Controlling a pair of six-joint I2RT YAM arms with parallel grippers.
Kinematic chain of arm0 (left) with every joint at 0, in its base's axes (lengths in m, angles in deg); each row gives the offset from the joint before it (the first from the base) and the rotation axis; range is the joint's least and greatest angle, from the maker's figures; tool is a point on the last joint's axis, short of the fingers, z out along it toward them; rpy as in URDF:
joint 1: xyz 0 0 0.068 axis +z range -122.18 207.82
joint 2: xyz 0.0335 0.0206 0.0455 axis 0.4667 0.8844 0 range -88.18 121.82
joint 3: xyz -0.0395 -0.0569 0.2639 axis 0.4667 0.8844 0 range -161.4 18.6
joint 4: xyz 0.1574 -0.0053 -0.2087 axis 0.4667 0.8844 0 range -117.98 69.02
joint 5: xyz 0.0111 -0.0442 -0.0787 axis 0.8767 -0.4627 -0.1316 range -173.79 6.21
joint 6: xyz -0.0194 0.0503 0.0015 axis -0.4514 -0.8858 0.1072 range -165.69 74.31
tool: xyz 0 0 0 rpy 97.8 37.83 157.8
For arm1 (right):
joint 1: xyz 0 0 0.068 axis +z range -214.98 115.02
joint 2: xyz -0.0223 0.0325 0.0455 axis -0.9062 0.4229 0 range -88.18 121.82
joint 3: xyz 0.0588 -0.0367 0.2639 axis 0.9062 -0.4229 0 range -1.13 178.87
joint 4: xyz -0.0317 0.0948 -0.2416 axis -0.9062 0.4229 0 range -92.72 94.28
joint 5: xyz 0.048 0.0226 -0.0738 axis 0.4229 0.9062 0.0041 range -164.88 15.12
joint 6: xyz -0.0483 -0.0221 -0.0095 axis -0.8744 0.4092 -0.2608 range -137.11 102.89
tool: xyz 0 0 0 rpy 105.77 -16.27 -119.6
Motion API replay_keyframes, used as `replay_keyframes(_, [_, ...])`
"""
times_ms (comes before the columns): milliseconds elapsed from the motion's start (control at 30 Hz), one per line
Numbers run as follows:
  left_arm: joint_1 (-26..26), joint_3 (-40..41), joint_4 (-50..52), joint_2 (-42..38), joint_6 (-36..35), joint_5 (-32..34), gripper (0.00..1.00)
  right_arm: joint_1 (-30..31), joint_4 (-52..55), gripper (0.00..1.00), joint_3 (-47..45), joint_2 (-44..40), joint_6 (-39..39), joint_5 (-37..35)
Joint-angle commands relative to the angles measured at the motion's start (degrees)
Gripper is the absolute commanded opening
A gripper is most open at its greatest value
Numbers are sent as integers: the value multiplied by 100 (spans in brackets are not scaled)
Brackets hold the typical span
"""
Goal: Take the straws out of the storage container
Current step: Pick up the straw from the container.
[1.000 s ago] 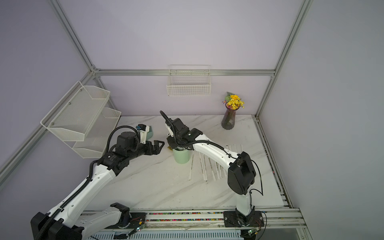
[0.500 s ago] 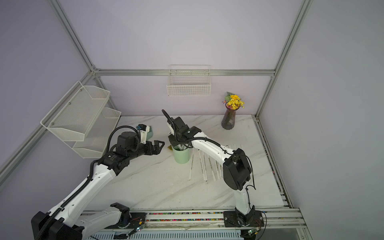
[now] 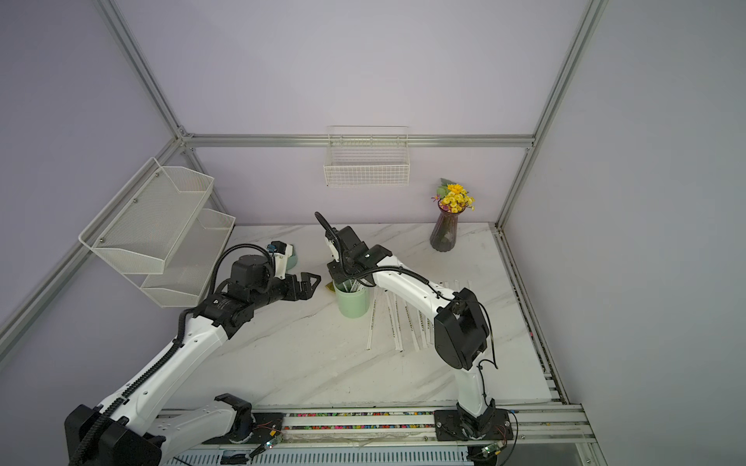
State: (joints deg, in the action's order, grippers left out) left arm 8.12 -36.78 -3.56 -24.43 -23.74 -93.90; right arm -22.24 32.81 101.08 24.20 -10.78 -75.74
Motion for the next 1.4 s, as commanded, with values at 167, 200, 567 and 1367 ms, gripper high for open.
replay_keyframes(167, [-20, 61, -302, 23, 65, -94, 100, -25, 15, 6, 60, -520, -89, 30])
replay_keyframes(200, [-16, 62, -300, 24, 72, -92, 100, -25, 15, 6, 66, -545, -103, 30])
replay_keyframes(567, [-17, 67, -352, 38, 109, -114, 100, -25, -190, 6, 20, -709, -215, 9])
replay_keyframes(1367, [-16, 27, -447, 94, 151, -150, 100, -84, -66, 5, 582, -1123, -299, -50])
